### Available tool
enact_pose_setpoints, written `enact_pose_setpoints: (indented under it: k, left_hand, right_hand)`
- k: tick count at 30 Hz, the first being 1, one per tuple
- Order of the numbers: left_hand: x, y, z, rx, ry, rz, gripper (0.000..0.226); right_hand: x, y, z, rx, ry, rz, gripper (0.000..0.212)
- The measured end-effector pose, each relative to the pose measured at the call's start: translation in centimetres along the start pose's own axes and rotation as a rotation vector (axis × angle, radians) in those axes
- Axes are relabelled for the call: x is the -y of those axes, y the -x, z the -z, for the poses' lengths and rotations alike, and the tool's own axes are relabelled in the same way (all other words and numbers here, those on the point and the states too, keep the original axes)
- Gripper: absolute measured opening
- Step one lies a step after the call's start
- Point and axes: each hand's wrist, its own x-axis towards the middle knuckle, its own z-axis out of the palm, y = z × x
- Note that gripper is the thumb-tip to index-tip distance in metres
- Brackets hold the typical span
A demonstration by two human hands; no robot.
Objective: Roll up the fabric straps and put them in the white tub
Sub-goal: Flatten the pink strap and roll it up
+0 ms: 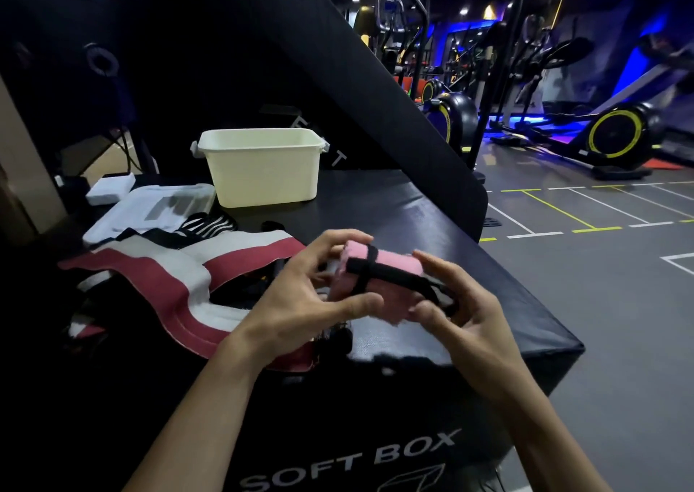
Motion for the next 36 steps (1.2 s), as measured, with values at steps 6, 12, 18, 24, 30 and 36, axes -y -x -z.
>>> enact_pose_setpoints:
  k: [6, 12, 18, 24, 30, 36]
  left_hand:
    - [0.9, 0.1, 1.1, -0.134, -0.074, -0.034, 0.079]
    - [1.2, 0.2, 0.6, -0.307, -0.317, -0.126, 0.070]
    - [1.4, -0.1, -0.6, -0.415, -0.429, -0.184, 0.070]
    - [1.6, -0.5, -2.2, -0.508, -0.349, -0.044, 0.070]
    - [0.6, -1.1, -3.6, -0.544, 0.333, 0.167, 0.062]
    - [0.4, -1.2, -4.2, -0.399, 0.694, 0.348, 0.075]
  right_hand:
    - [0.1, 0.1, 0.4, -0.153, -0.137, -0.039, 0.035]
    - [0.6, -0.2, 0.0, -0.198, -0.497, -0.089, 0.045]
    - [2.2, -0.5, -1.2, -0.250, -0.665, -0.044, 0.012]
    - [2.4, -0.6, -3.5, -0.302, -0.725, -0.194, 0.006]
    - [1.3, -0.5, -4.4, -0.258, -0.895, -0.379, 0.011]
    - [1.0, -0.8, -4.5, -0.226, -0.931, -0.420, 0.020]
